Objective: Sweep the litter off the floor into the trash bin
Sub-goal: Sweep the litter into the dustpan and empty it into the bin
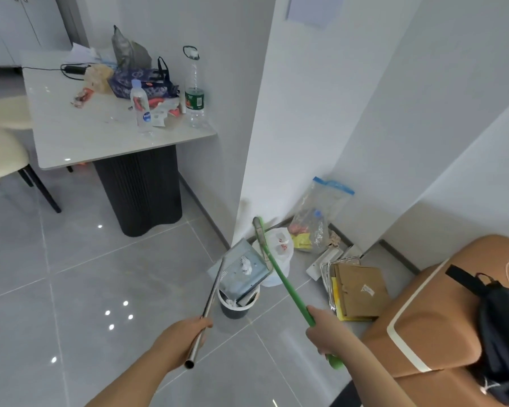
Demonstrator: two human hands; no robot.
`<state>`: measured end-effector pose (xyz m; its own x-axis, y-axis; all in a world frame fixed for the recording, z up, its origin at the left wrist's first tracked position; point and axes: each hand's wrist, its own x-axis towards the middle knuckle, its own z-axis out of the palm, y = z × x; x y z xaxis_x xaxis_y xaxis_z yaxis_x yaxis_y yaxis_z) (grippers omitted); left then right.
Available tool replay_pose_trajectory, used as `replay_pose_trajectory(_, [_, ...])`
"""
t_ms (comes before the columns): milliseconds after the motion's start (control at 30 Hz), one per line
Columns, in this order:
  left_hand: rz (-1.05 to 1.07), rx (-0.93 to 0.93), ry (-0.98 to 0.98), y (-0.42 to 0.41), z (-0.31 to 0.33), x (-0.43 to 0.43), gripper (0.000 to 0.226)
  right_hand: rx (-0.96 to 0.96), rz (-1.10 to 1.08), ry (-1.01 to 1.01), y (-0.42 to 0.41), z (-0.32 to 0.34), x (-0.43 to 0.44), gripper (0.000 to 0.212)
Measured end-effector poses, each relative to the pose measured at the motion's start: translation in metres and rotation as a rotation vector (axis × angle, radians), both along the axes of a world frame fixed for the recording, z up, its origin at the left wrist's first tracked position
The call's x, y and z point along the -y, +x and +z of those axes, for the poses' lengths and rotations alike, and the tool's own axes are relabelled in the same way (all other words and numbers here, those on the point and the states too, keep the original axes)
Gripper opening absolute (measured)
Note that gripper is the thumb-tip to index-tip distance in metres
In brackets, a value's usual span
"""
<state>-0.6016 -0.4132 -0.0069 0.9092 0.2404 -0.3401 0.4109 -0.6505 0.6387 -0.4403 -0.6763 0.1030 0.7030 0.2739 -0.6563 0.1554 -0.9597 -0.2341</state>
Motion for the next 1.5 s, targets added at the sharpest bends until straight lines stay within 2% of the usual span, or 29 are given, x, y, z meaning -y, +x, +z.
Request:
replay_pose_trajectory(67, [0.057,-0.111,-0.146,-0.007,0.002,0.003,0.028,-0.015,0.008,-0.020,0.000,-0.005,0.002,0.056])
replay_pose_trajectory(100, [0.172,-0.185,-0.309,-0.008,0.003,0.005,0.022,-0.016,0.006,-0.025,0.000,-0.007,0.003,0.058])
replay_pose_trajectory(133, [0.180,-0.244,-0.354,-0.010,0.000,0.003,0.016,-0.016,0.002,-0.026,0.000,-0.009,0.003,0.059])
replay_pose_trajectory(200, [0.105,-0.294,-0.265,-0.010,-0.011,-0.004,0.041,-0.009,-0.005,-0.017,0.002,-0.014,0.004,0.061])
replay_pose_trajectory(233, [0.109,-0.336,-0.296,-0.009,-0.013,-0.006,0.045,-0.005,-0.007,-0.013,0.003,-0.016,0.003,0.062])
replay_pose_trajectory(333, [0.229,-0.430,-0.406,-0.004,-0.012,-0.002,0.033,-0.007,-0.015,-0.011,0.005,-0.018,0.004,0.060])
replay_pose_trajectory(467, [0.365,-0.335,-0.218,0.003,-0.015,0.012,0.029,-0.013,-0.011,-0.011,0.005,-0.019,0.006,0.061])
replay_pose_trajectory(567, [0.310,-0.304,-0.089,0.001,-0.022,0.021,0.032,-0.009,-0.025,-0.004,0.004,-0.020,0.006,0.063])
replay_pose_trajectory(733, [0.218,-0.289,0.017,-0.020,-0.034,0.023,0.056,0.022,-0.065,-0.013,0.003,-0.022,0.006,0.060])
replay_pose_trajectory(900, [0.097,-0.303,0.167,-0.036,-0.036,0.017,0.064,0.067,-0.067,-0.028,0.007,-0.021,0.006,0.055])
replay_pose_trajectory(1500, [-0.005,-0.379,0.362,-0.043,-0.035,0.008,0.069,0.066,-0.025,-0.025,-0.001,-0.018,0.004,0.050])
